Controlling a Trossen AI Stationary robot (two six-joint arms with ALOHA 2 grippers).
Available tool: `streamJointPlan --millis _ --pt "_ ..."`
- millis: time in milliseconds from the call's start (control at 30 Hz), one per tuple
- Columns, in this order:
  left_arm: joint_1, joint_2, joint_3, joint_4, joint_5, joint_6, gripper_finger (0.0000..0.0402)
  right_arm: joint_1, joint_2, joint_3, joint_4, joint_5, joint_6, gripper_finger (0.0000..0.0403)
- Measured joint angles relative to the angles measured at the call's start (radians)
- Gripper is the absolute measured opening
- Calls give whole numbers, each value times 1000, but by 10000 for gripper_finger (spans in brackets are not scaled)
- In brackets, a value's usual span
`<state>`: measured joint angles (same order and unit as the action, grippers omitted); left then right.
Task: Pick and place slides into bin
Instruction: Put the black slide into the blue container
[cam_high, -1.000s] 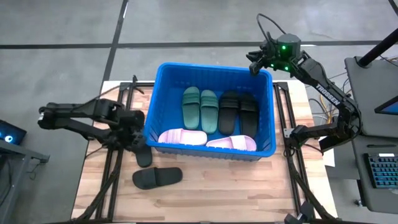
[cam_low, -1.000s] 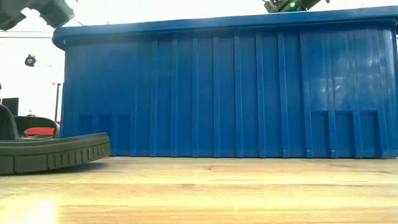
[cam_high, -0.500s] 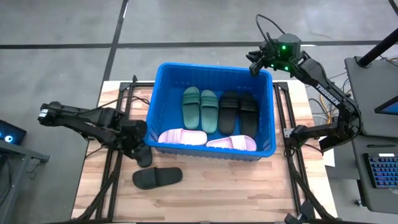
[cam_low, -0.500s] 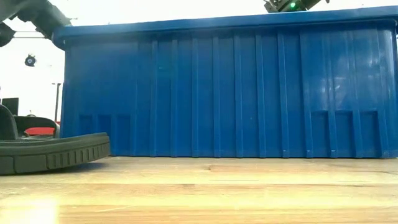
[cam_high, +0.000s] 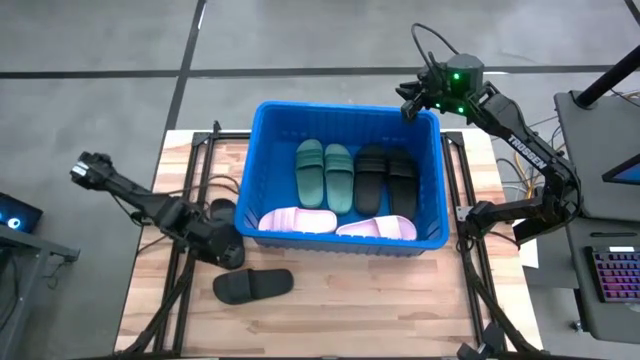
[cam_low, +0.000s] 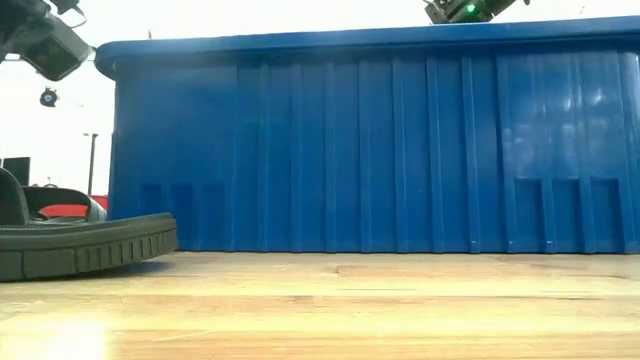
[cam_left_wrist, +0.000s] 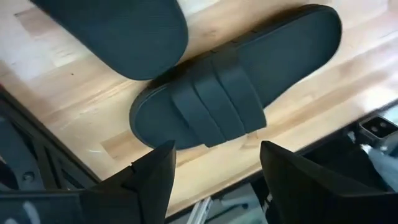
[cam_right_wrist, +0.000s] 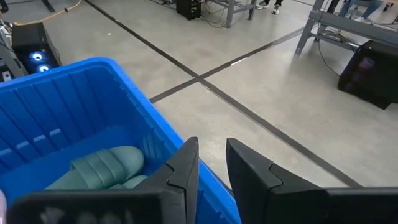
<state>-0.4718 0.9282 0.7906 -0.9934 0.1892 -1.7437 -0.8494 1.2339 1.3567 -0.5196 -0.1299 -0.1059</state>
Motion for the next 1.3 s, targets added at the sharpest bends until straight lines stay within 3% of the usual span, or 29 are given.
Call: streamJointPlan --millis 233,433,600,767,967,1200,1300 --pt "-222 23 0 18 -141 -233 219 0 0 0 0 0 1 74" --pt "-398 65 0 80 -377 -438 219 0 0 0 0 0 10 68" --pt "-448 135 0 108 -396 -488 219 0 0 0 0 0 27 75" --pt "-461 237 0 164 -482 -502 219 0 0 0 0 0 28 76" --pt "-470 354 12 200 -486 -503 219 0 0 0 -1 0 54 68" --pt "-497 398 21 216 -486 -502 219 0 -1 3 0 -1 80 75" --pt "-517 414 20 218 -440 -503 219 0 -1 3 0 -1 80 77"
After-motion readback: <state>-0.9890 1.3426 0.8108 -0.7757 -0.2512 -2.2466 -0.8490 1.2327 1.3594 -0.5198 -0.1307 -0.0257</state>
